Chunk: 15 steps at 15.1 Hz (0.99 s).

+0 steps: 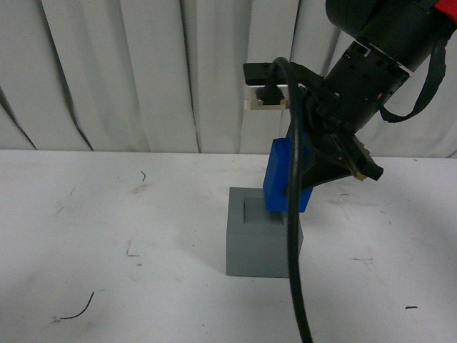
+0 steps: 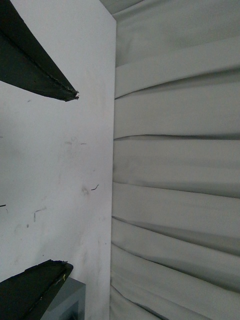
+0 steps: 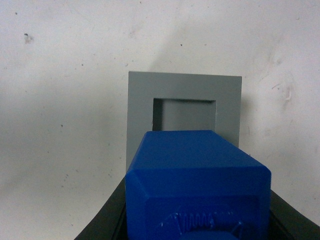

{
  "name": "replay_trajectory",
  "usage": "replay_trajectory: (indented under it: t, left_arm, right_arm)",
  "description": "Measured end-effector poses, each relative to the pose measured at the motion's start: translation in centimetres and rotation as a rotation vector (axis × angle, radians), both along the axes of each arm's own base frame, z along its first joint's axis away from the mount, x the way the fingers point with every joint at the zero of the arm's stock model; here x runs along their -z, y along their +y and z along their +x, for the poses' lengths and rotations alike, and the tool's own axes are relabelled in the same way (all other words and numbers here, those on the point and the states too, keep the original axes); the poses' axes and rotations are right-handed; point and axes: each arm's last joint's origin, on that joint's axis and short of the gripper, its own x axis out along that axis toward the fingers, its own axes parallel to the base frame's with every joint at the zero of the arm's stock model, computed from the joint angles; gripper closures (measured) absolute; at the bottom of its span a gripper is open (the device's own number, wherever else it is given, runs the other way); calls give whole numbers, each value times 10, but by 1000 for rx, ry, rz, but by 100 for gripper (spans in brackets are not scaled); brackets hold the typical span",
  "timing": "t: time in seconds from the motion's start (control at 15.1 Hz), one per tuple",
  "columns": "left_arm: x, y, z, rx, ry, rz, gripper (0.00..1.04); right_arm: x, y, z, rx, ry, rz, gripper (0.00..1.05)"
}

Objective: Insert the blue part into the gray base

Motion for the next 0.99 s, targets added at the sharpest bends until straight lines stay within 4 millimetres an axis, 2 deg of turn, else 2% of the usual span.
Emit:
replay_trajectory:
  t: [0.2, 0.33, 0.46, 0.86, 0.99]
  left_arm:
    - [0, 0, 0, 0, 0, 0, 7]
    - [0, 0, 0, 0, 0, 0, 7]
    - [0, 0, 0, 0, 0, 0, 7]
    - [0, 0, 0, 0, 0, 0, 7]
    - [0, 0, 0, 0, 0, 0, 7]
  right_arm:
    - [8, 14, 0, 68, 33, -10, 58]
    - [21, 19, 2, 96, 71, -23, 58]
    - [21, 25, 5, 108, 65, -24, 58]
    - [24, 32, 7, 132, 60, -41, 58]
    - [30, 30, 6, 106, 46, -56, 58]
